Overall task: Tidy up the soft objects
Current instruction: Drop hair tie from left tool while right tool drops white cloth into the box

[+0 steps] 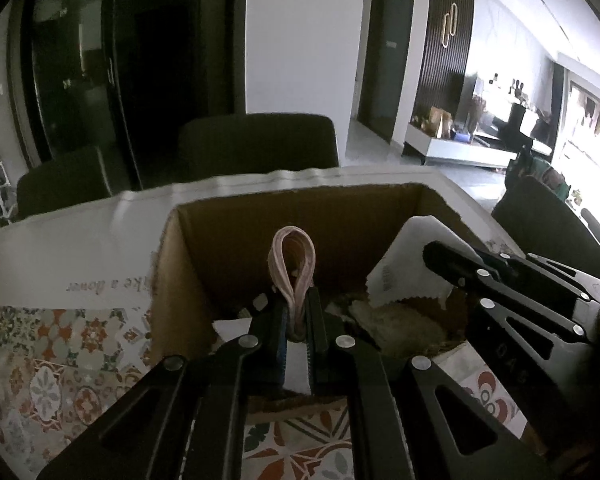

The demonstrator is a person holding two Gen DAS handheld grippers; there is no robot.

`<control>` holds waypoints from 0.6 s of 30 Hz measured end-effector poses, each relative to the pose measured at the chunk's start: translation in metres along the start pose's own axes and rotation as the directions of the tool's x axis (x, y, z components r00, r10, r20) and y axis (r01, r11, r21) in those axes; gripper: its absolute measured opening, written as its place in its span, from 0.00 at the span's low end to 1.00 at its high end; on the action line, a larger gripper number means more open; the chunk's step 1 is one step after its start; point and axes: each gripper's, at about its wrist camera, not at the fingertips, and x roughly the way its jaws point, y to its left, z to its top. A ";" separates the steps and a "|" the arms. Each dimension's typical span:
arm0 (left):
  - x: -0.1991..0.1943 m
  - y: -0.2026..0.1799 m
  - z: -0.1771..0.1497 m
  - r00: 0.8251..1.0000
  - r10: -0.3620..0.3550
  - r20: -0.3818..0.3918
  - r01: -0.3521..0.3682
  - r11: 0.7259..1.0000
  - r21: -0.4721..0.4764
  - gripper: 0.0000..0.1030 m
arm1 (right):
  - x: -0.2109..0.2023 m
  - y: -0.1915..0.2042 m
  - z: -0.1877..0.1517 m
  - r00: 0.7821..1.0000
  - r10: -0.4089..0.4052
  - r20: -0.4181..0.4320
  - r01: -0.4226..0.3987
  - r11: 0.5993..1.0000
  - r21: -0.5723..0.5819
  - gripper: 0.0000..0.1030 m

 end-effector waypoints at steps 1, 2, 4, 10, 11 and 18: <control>0.002 0.001 0.000 1.000 -0.001 -0.002 0.001 1.000 -0.003 0.11 | 0.002 -0.001 -0.001 1.000 0.004 -0.007 -0.004 1.000 0.003 0.10; 0.003 0.001 0.000 1.000 -0.001 -0.004 0.001 1.000 -0.005 0.15 | 0.006 -0.003 -0.001 1.000 0.012 -0.021 -0.012 1.000 0.013 0.10; 0.003 0.002 -0.001 1.000 0.007 0.001 -0.007 1.000 -0.006 0.23 | 0.010 -0.005 -0.001 0.999 0.019 -0.036 -0.018 0.999 0.026 0.11; -0.004 0.004 -0.001 0.999 0.045 -0.001 -0.045 0.999 -0.007 0.40 | 0.012 -0.006 -0.001 0.998 0.028 -0.049 -0.026 0.999 0.036 0.31; -0.003 0.006 0.000 0.999 0.044 -0.006 -0.044 0.999 -0.011 0.43 | 0.011 -0.006 0.000 0.998 0.032 -0.053 -0.030 0.999 0.039 0.32; -0.031 0.005 -0.007 0.995 0.096 0.017 -0.096 0.995 -0.027 0.48 | -0.010 -0.006 0.000 0.999 0.008 -0.042 -0.005 0.999 0.049 0.35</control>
